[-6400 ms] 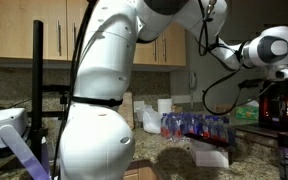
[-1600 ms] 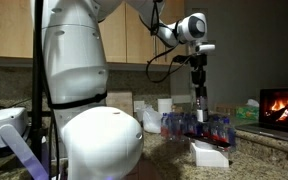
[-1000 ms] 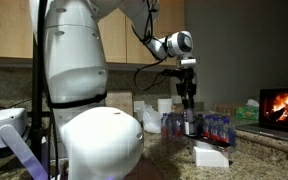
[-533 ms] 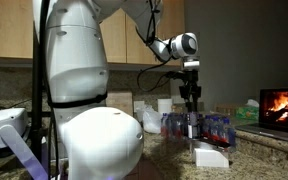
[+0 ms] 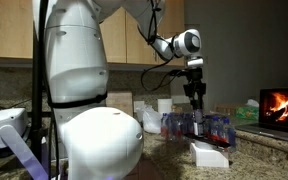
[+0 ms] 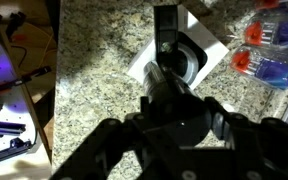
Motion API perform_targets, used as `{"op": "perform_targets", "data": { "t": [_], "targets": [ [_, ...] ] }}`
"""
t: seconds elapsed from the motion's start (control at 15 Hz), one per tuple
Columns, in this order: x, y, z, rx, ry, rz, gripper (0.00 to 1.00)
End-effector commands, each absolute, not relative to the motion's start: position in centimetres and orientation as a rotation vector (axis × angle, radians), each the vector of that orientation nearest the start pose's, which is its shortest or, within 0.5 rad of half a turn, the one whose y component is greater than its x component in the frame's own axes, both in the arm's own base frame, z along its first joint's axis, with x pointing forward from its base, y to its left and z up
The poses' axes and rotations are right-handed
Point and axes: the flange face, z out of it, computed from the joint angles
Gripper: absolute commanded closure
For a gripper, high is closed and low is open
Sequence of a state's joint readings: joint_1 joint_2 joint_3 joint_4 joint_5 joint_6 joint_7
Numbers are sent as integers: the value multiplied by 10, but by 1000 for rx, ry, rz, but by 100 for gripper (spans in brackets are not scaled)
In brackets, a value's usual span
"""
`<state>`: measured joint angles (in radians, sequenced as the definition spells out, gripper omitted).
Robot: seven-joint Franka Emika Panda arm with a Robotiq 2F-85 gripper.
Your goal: Take the bottle and the black object and put them on the counter, then stack the clear tape, the black object and the bottle on the box
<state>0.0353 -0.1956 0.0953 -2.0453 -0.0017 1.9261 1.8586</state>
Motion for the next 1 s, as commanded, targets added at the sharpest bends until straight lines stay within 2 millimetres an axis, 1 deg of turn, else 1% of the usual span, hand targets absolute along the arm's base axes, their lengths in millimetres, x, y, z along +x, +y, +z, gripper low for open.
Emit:
{"op": "perform_targets", "data": {
  "t": [0.0, 0.27, 0.6, 0.93],
  "targets": [
    [512, 65, 546, -1941, 2344, -148, 69],
    [520, 63, 543, -1948, 2352, -105, 69],
    [533, 58, 535, -1943, 2373, -78, 69],
    [541, 57, 530, -1966, 2411, -15, 69]
  ]
}}
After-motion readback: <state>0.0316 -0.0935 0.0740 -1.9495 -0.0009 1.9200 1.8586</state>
